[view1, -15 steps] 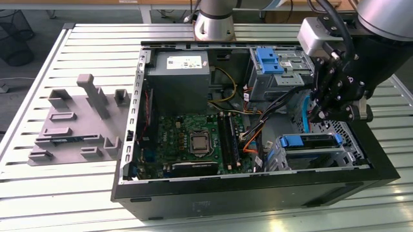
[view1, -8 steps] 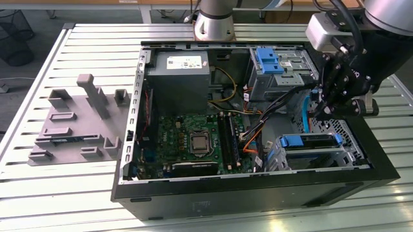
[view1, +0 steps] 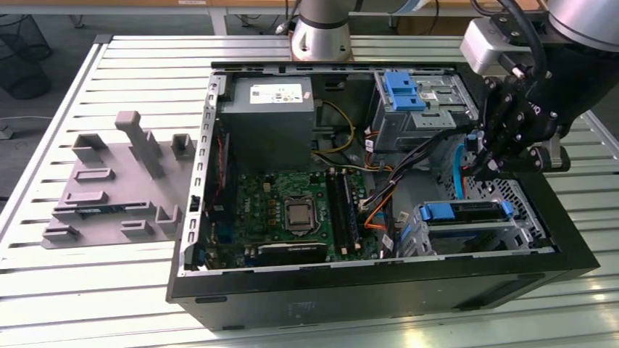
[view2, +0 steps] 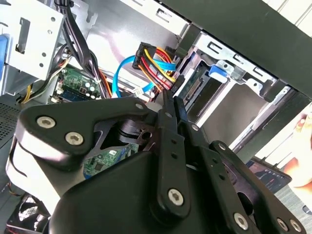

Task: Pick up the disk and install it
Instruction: 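Insert the first disk wire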

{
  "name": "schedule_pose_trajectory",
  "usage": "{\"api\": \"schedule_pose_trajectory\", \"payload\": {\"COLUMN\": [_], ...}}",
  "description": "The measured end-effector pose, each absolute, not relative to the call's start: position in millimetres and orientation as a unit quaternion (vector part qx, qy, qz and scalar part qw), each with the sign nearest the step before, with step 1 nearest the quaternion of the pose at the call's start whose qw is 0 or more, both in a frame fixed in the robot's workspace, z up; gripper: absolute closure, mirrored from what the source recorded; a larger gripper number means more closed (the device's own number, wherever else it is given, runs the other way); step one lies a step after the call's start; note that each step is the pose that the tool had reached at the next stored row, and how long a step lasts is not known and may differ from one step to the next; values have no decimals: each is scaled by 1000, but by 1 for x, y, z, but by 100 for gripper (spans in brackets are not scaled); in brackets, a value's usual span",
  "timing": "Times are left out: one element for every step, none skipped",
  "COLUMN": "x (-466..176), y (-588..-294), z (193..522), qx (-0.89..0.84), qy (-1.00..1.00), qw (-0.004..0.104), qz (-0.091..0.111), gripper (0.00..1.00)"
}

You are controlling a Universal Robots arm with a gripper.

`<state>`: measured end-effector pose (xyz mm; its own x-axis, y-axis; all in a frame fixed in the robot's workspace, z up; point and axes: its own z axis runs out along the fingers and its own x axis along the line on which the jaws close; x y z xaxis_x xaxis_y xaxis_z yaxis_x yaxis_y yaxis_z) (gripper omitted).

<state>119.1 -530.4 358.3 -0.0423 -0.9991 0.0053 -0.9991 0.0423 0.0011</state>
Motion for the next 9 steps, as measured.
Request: {"api": "schedule_pose_trajectory", "payload": {"x": [119, 119, 119, 119, 119, 120, 120, 120, 120], "y": [-530, -530, -530, -530, -530, -530, -530, -530, -530], "z": [358, 358, 358, 358, 358, 357, 357, 357, 357], "qx": [692, 692, 692, 692, 692, 692, 692, 692, 692], "qy": [-722, -722, -722, -722, -722, -722, -722, -722, -722], "qw": [2, 2, 2, 2, 2, 2, 2, 2, 2], "qz": [2, 2, 2, 2, 2, 2, 2, 2, 2], "gripper": [83, 83, 83, 83, 81, 81, 76, 76, 69]}}
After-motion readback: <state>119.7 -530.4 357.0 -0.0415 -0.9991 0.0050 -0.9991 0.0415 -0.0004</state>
